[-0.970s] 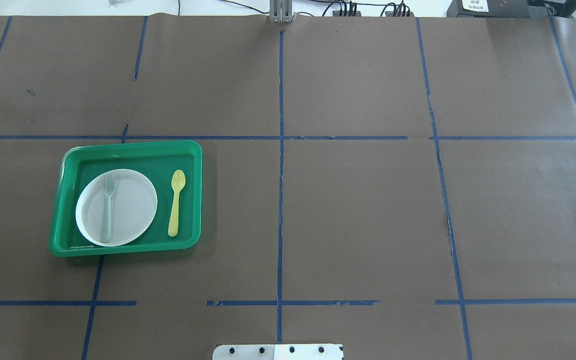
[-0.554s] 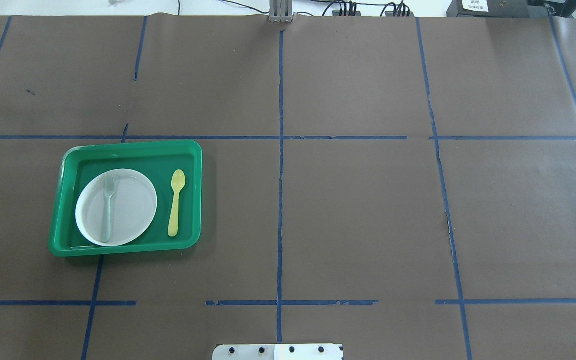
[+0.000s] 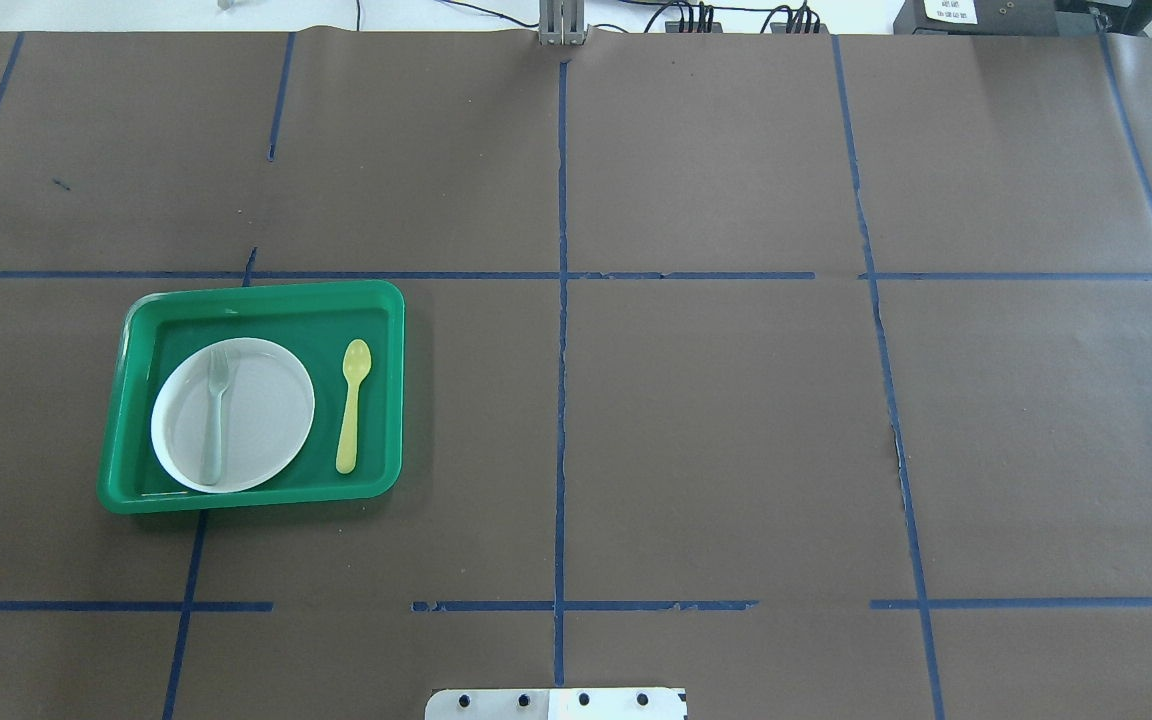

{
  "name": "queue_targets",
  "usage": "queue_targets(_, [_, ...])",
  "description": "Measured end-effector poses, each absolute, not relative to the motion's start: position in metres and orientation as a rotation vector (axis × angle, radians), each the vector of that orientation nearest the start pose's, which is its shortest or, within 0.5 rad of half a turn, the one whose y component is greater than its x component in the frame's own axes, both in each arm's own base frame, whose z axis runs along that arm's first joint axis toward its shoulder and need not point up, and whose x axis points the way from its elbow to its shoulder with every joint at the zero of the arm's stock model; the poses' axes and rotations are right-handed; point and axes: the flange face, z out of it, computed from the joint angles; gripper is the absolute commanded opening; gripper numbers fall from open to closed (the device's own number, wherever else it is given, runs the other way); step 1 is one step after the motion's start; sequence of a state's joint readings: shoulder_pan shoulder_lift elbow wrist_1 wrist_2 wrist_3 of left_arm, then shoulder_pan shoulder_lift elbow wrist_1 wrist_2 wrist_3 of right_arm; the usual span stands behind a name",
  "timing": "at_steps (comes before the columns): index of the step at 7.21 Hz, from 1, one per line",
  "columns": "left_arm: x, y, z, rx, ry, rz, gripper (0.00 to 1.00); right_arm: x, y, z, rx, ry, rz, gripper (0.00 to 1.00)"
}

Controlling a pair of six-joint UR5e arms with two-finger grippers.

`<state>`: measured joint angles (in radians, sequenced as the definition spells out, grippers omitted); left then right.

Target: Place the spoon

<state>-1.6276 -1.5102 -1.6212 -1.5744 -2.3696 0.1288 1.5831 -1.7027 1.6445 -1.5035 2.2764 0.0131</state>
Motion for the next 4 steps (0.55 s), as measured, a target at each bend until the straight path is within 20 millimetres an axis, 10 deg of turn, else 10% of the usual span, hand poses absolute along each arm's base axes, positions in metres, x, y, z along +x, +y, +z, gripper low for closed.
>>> queue_targets(4, [-0.0880, -0.4596, 0.6610, 0.069, 0.798, 0.068, 1.00, 0.0740, -0.4351, 0.6817, 0.007, -0.706, 0.022, 1.00])
